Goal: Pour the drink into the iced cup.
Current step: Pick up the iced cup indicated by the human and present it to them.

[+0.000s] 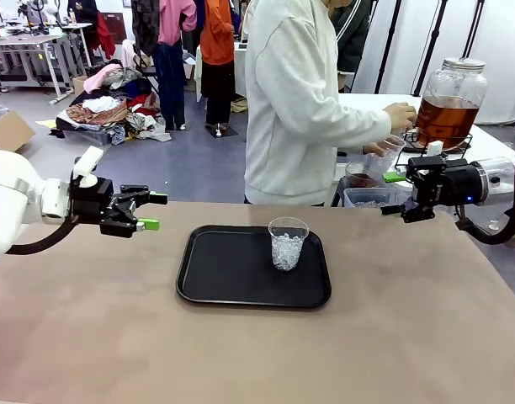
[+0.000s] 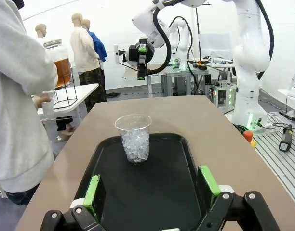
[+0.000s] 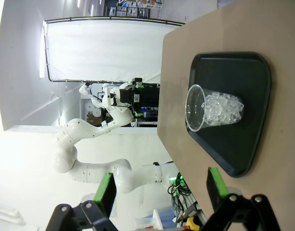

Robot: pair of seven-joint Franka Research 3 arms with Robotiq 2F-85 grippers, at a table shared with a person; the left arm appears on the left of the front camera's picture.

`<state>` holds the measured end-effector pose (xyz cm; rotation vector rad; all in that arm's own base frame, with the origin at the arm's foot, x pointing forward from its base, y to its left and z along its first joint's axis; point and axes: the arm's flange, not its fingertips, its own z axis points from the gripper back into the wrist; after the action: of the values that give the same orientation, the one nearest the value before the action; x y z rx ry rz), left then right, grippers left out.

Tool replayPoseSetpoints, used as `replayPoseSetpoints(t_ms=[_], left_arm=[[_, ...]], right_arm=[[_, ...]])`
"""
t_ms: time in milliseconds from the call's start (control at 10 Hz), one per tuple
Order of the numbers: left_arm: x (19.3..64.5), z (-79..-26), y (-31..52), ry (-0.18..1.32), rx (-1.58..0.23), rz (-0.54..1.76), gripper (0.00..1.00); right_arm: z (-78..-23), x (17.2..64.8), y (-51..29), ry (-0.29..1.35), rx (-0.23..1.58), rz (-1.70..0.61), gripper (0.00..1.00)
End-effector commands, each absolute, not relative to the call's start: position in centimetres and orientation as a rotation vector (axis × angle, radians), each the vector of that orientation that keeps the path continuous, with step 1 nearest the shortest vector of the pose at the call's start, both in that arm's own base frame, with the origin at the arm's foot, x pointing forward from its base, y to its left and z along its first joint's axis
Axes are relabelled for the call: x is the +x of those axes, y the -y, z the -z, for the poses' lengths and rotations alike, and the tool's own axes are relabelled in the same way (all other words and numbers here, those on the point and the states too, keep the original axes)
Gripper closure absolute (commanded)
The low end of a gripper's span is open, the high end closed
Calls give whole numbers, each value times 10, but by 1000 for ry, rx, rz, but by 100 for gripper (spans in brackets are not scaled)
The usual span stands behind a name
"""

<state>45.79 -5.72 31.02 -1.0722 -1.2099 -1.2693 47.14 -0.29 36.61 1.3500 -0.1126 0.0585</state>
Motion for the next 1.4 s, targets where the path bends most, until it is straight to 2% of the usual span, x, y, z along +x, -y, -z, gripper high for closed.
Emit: replayPoseSetpoints(t_ms=[0,1300], left_arm=[[458,-311,58,1213,-1071,1275,0],[458,-311,58,1213,-1071,1275,0]], right_arm=[[-367,471,3,117,1349,-57,0],[-367,471,3,117,1349,-57,0]])
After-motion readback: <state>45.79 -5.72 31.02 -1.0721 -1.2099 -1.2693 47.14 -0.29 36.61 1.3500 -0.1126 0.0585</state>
